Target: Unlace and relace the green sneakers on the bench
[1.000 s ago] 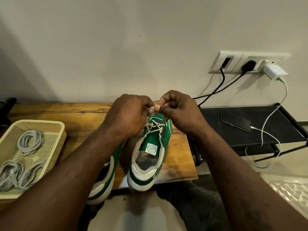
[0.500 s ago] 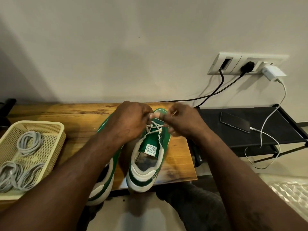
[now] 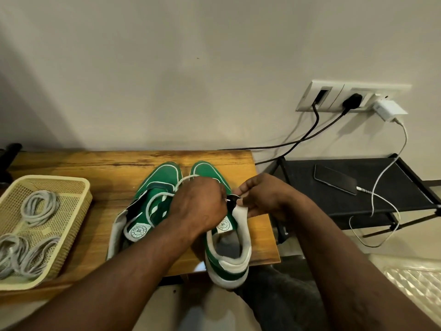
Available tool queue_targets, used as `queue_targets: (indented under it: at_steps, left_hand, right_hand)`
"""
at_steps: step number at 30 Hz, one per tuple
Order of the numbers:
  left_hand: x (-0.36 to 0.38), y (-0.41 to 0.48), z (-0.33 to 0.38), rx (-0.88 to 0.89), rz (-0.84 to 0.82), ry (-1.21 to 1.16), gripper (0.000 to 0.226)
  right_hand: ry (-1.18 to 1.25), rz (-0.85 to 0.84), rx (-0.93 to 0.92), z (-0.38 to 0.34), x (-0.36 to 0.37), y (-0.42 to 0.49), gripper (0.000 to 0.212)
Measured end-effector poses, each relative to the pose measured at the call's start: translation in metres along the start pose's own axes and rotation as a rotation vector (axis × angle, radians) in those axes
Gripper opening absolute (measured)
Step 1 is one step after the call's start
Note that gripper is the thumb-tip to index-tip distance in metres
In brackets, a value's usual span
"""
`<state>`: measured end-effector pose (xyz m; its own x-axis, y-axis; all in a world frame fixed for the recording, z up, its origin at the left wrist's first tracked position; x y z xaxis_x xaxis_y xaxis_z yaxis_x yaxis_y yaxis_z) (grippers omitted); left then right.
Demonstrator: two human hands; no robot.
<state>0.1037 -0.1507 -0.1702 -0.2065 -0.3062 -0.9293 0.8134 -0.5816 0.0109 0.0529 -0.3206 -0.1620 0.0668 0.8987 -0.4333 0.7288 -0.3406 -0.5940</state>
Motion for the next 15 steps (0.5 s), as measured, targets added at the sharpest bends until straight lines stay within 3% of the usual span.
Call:
queue_targets:
  at_steps: [7,15]
  left_hand:
    - [0.011,-0.001,-0.010,-0.123,0.051,-0.143,0.017]
    - [0.002,-0.009,-0.015,-0.037,0.110,-0.147,0.018]
  right_hand:
    - [0.185,-0.113,0.077,0.012,0.003,0.011,0.026]
    - [0.287,-0.178,0.152,0.017,0.003,0.017,0.031]
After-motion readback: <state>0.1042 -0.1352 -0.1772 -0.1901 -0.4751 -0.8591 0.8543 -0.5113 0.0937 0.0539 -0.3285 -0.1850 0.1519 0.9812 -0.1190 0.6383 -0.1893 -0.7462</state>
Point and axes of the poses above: each hand's wrist, its own y-axis towards the middle knuckle, its own x-axis out of the palm, z = x × y, the point moved 1 cm from there along y, towards the middle knuckle, and after that the axes turned 5 degrees about z, right-handed, at the moved point
